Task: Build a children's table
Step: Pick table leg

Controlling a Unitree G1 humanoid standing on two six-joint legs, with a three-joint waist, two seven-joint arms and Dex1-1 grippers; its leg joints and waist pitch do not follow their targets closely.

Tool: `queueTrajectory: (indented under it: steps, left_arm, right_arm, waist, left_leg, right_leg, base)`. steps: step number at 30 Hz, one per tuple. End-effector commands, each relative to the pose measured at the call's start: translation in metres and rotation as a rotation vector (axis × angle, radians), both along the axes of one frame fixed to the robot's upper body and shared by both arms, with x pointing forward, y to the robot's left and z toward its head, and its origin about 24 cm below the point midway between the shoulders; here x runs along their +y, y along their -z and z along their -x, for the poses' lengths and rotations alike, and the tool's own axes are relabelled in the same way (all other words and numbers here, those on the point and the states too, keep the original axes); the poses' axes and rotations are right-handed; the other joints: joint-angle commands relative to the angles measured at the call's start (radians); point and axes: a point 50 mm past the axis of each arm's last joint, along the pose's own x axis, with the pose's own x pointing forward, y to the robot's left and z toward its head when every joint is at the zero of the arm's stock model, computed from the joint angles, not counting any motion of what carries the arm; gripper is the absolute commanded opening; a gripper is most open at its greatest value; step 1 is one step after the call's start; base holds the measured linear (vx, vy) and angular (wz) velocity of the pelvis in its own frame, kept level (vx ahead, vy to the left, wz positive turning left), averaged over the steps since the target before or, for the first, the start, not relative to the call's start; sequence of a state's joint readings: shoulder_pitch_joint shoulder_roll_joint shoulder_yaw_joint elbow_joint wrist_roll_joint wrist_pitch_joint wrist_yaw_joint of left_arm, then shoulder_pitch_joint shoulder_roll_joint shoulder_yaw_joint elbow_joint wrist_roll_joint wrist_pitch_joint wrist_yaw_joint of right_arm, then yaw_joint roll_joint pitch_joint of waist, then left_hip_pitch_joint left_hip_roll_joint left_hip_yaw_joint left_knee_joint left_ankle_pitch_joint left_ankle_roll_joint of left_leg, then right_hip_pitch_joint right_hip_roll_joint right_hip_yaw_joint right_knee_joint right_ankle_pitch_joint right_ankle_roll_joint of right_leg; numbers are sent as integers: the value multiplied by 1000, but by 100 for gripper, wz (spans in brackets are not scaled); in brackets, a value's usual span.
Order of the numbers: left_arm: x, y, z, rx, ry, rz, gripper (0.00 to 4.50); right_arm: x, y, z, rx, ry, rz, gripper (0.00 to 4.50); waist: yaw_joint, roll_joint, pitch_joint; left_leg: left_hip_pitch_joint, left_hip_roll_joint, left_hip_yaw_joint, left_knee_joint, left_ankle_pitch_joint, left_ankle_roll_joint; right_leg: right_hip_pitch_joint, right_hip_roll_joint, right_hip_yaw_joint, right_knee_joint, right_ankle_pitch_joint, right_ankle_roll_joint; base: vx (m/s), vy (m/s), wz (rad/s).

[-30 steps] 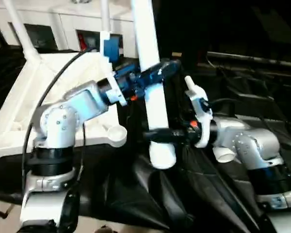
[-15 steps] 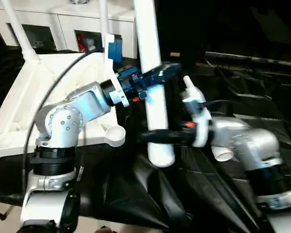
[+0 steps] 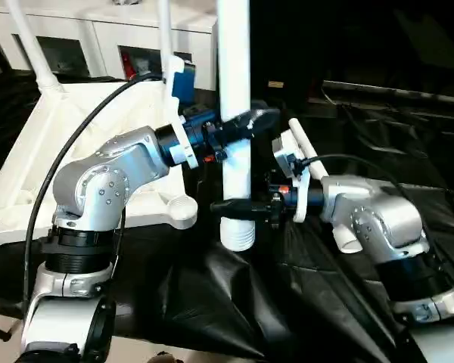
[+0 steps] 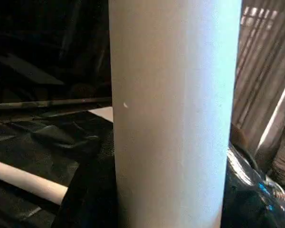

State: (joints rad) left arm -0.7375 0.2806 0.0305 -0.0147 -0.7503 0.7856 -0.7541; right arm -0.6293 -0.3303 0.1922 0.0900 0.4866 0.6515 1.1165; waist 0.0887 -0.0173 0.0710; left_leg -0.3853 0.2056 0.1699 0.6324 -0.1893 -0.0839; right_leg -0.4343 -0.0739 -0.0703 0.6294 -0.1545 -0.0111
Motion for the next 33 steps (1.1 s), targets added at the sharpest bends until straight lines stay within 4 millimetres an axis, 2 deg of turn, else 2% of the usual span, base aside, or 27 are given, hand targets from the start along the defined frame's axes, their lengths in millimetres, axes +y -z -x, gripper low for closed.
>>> queueTrajectory:
  steps: [1, 6, 11, 18, 25, 27, 29, 33]
  left_arm:
    - [0, -2, 1, -20, 2, -7, 182]
    - [0, -2, 0, -26, 3, -1, 182]
    - [0, -3, -2, -28, -1, 5, 181]
    - [-1, -3, -1, -30, 4, 8, 181]
    - [-1, -3, -1, -28, 6, 5, 181]
    - [-1, -3, -1, -27, 5, 6, 181]
    - [-1, -3, -1, -27, 5, 8, 181]
    - [-1, -3, -2, -28, 6, 9, 181]
  right_arm:
    - [-1, -2, -1, -28, -4, 29, 316]
    - [-3, 5, -1, -24, -9, 85, 316]
    - [-3, 11, -2, -11, 0, 112, 316]
    - [-2, 13, -4, -2, 11, 110, 316]
    - [-1, 13, -4, 3, 7, 104, 237]
    - [-1, 13, -4, 11, -3, 100, 232]
    - [-1, 14, -3, 18, -15, 97, 202]
    - [-1, 14, -2, 23, -19, 95, 194]
  waist:
    - [1, -1, -80]
    - [1, -3, -80]
    - [1, -2, -82]
    - [1, -1, -82]
    - [0, -1, -82]
    - [1, -1, -83]
    - [1, -2, -83]
    - [1, 0, -83]
  left_leg:
    - [11, 13, -1, -79, -178, -18]
    - [12, 13, -1, -78, -180, -17]
    - [11, 13, -1, -77, -169, -13]
    - [10, 13, -1, -77, -167, -12]
    - [11, 14, -1, -77, -170, -11]
    - [11, 14, -1, -77, -169, -9]
    - [11, 13, 0, -76, -168, -9]
    - [12, 14, -1, -77, -175, -12]
  right_leg:
    - [67, -53, 40, -85, -360, -132]
    - [67, -53, 40, -86, -368, -129]
    - [68, -52, 41, -82, -336, -140]
    - [69, -52, 41, -80, -323, -150]
    - [69, -53, 41, -80, -317, -155]
    - [70, -52, 41, -79, -314, -156]
    - [69, -53, 41, -80, -317, -156]
    - [69, -52, 40, -81, -326, -153]
  base:
    - [0, 0, 0]
    - [0, 0, 0]
    - [0, 0, 0]
    - [0, 0, 0]
    - [0, 0, 0]
    - [0, 0, 0]
    - [0, 0, 0]
    - [0, 0, 0]
